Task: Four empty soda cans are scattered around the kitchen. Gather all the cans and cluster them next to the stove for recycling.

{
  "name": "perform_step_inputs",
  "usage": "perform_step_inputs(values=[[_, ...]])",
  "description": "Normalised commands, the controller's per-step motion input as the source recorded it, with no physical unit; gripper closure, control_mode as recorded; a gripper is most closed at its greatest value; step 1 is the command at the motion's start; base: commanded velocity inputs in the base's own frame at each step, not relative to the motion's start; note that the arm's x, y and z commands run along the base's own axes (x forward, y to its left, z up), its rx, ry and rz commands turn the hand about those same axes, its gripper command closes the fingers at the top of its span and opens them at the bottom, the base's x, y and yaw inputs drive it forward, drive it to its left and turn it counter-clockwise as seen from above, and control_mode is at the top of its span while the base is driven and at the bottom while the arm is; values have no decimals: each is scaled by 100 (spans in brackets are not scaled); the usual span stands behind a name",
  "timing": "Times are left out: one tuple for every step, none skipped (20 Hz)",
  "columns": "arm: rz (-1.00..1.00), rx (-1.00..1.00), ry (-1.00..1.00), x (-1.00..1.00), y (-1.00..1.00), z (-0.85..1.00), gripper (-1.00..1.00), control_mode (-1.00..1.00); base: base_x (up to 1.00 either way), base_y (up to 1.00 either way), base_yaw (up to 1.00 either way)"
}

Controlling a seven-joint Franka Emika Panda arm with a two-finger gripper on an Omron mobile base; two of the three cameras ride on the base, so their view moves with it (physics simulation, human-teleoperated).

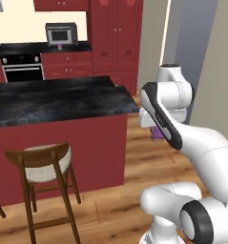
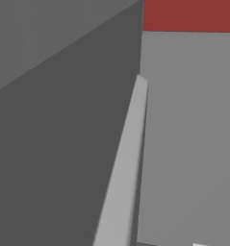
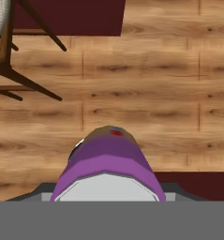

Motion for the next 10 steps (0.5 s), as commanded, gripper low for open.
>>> perform_step_inputs(values=[[0, 0, 0, 0, 0, 0, 100, 100, 94, -12, 0], [0, 0, 0, 0, 0, 0, 100, 100, 95, -4, 0], [0, 0, 0, 0, 0, 0, 100, 100, 100, 0, 2], [0, 0, 0, 0, 0, 0, 100, 100, 87, 18, 5], [0, 0, 0, 0, 0, 0, 100, 100, 48, 29, 12], [0, 0, 0, 0, 0, 0, 100, 100, 45, 27, 14], [0, 0, 0, 0, 0, 0, 100, 100, 64, 17, 11], [0, 0, 0, 0, 0, 0, 100, 100, 76, 2, 8], [0, 0, 0, 0, 0, 0, 100, 100, 82, 0, 7], [0, 0, 0, 0, 0, 0, 100, 100, 84, 0, 6]])
